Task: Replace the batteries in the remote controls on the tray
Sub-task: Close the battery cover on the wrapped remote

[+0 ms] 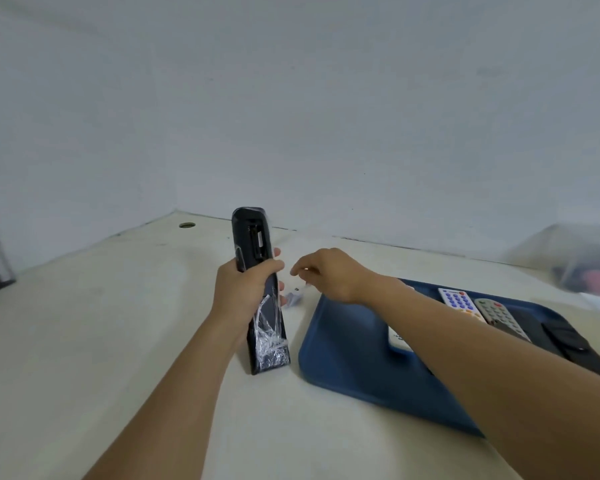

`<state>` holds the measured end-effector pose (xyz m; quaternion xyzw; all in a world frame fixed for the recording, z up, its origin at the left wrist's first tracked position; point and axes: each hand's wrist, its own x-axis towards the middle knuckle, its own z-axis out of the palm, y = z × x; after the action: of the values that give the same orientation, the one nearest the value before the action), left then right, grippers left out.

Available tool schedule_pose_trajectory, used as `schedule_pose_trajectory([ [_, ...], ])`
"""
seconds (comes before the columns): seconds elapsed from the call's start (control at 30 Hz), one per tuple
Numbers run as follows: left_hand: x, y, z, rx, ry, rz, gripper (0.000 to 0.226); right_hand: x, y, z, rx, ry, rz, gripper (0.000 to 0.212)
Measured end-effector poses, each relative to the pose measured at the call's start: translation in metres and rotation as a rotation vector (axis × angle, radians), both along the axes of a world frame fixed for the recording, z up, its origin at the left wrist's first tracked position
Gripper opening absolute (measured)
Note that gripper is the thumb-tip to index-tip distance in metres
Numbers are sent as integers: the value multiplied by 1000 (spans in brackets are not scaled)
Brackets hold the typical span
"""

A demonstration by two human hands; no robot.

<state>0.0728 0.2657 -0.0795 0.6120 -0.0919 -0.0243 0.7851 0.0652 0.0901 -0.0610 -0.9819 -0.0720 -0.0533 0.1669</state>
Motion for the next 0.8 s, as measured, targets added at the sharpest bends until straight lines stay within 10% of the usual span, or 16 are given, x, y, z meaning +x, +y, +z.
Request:
schedule_pose_trajectory([
  [0.43, 9, -2, -8, -133, 114, -131, 27, 30, 25, -1, -178, 286, 47, 20],
  [0.8, 14, -8, -14, -72, 103, 16, 9, 20, 19, 6, 66, 254, 101, 26],
])
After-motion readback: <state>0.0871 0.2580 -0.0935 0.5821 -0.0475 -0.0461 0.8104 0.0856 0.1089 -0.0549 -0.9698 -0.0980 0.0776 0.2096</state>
